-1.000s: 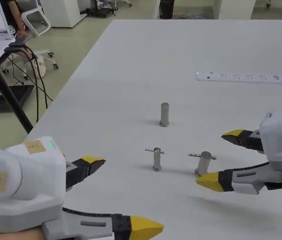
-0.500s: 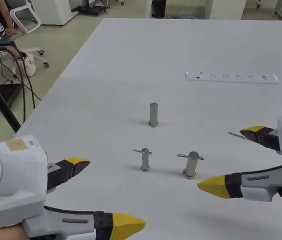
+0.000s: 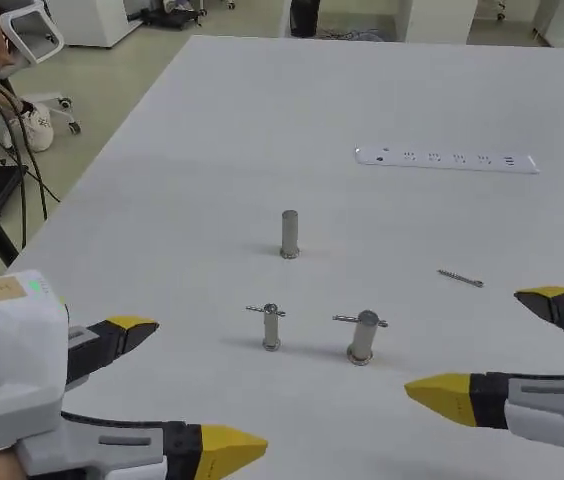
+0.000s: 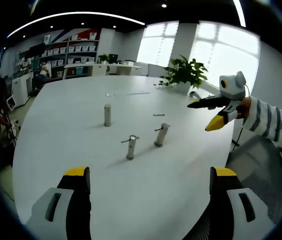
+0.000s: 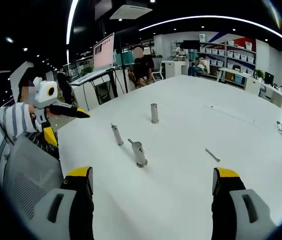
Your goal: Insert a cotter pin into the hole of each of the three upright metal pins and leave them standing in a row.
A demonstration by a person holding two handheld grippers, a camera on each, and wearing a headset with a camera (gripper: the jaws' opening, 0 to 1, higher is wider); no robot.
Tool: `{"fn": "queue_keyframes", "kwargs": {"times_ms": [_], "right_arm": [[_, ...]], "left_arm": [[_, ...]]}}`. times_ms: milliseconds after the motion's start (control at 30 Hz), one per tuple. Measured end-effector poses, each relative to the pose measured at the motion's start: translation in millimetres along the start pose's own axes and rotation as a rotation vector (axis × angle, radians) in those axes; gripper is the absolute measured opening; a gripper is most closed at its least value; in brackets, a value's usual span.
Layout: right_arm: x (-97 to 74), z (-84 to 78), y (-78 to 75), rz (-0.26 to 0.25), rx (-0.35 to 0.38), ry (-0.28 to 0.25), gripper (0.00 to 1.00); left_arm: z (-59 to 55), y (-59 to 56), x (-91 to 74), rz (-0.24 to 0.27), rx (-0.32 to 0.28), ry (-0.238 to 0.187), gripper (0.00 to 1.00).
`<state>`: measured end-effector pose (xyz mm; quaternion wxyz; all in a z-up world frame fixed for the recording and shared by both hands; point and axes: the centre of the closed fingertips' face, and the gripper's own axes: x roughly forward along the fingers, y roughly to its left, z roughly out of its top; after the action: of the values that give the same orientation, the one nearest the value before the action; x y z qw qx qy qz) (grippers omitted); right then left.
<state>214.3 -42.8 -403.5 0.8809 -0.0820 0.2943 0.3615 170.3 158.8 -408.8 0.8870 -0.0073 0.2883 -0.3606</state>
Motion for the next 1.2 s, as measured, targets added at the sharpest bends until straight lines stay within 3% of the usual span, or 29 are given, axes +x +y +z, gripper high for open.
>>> {"fn": "queue_keyframes", "kwargs": {"times_ms": [433, 667, 933, 1200], "right_arm": [[-17.9, -30.2, 2.7, -0.042, 0.098, 0.035, 0.98], [-24.5, -35.4, 4.6, -0.062, 0.081, 0.052, 0.97], [-32.7, -28.5, 6.7, -0.074, 0.099, 0.021, 0.97], [-39.8, -27.6, 2.9, -0.093, 0.108, 0.015, 0.96]], "left_arm": [[16.5, 7.7, 9.5, 0.006, 0.025, -0.004, 0.95], [37.2, 16.0, 17.7, -0.002, 0.048, -0.03, 0.92], [69.1, 32.9, 35.2, -0.004, 0.09, -0.068, 0.91], [93.4, 47.4, 56.9, 0.02, 0.067, -0.118, 0.83]]}}
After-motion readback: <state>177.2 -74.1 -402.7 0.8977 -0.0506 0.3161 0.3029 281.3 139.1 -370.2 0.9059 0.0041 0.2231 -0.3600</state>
